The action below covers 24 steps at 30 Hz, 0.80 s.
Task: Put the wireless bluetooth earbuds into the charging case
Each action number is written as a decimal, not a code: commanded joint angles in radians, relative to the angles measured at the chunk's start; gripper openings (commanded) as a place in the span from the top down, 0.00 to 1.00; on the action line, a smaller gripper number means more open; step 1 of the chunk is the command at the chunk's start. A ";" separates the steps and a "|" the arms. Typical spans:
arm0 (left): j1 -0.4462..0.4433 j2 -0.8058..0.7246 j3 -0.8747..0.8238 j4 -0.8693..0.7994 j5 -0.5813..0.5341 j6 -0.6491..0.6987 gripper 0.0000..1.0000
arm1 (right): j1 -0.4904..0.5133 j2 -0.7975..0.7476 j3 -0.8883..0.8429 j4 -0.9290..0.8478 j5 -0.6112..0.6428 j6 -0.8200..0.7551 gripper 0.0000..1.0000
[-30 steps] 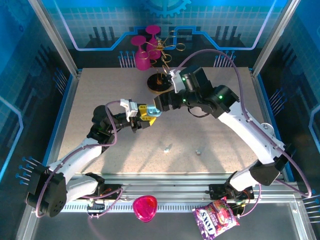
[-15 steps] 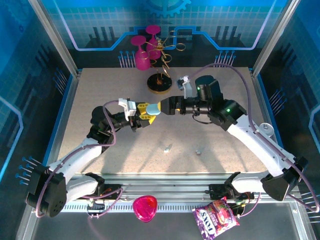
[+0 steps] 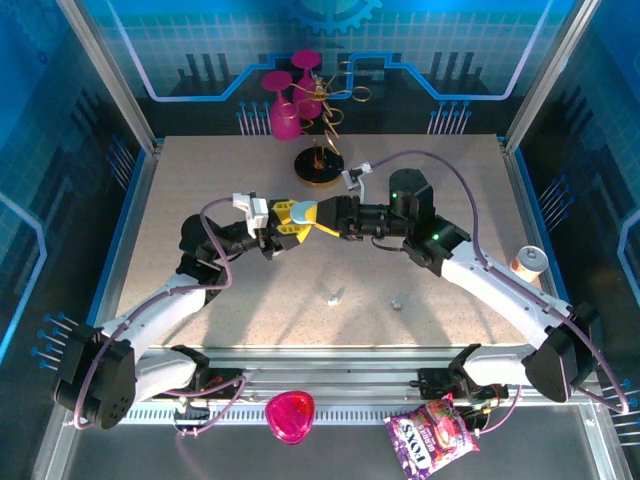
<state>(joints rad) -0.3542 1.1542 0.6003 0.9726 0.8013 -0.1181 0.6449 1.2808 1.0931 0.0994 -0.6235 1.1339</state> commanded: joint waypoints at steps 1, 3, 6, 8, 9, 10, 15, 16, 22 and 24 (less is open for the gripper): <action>0.004 0.001 0.013 0.064 0.007 -0.023 0.74 | -0.003 -0.003 -0.020 0.138 -0.031 0.092 0.55; 0.004 -0.004 0.013 0.064 0.010 -0.023 0.75 | -0.005 0.000 -0.025 0.146 -0.028 0.099 0.64; 0.004 -0.006 0.010 0.058 0.010 -0.020 0.74 | -0.005 0.003 -0.027 0.135 -0.025 0.094 0.73; 0.004 -0.007 0.009 0.055 0.009 -0.018 0.73 | -0.005 0.003 -0.030 0.135 -0.024 0.093 0.78; 0.004 -0.008 0.007 0.052 0.005 -0.017 0.71 | -0.005 0.003 -0.030 0.136 -0.024 0.092 0.79; 0.004 -0.008 0.007 0.050 0.006 -0.014 0.70 | -0.007 0.003 -0.032 0.136 -0.023 0.092 0.79; 0.004 -0.017 0.004 0.012 0.004 0.007 0.55 | -0.018 -0.002 -0.040 0.141 -0.013 0.081 0.79; 0.004 -0.019 0.003 0.002 0.004 0.011 0.49 | -0.022 -0.004 -0.044 0.141 -0.007 0.080 0.79; 0.003 -0.072 -0.004 -0.177 -0.001 0.099 0.20 | -0.079 -0.023 -0.064 0.045 0.045 0.021 0.79; 0.003 -0.100 -0.012 -0.264 -0.028 0.139 0.13 | -0.102 -0.025 -0.066 -0.019 0.077 -0.022 0.79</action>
<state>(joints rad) -0.3515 1.1023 0.5999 0.8349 0.7898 -0.0547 0.5755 1.2797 1.0409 0.1539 -0.6029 1.1839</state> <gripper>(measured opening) 0.846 0.252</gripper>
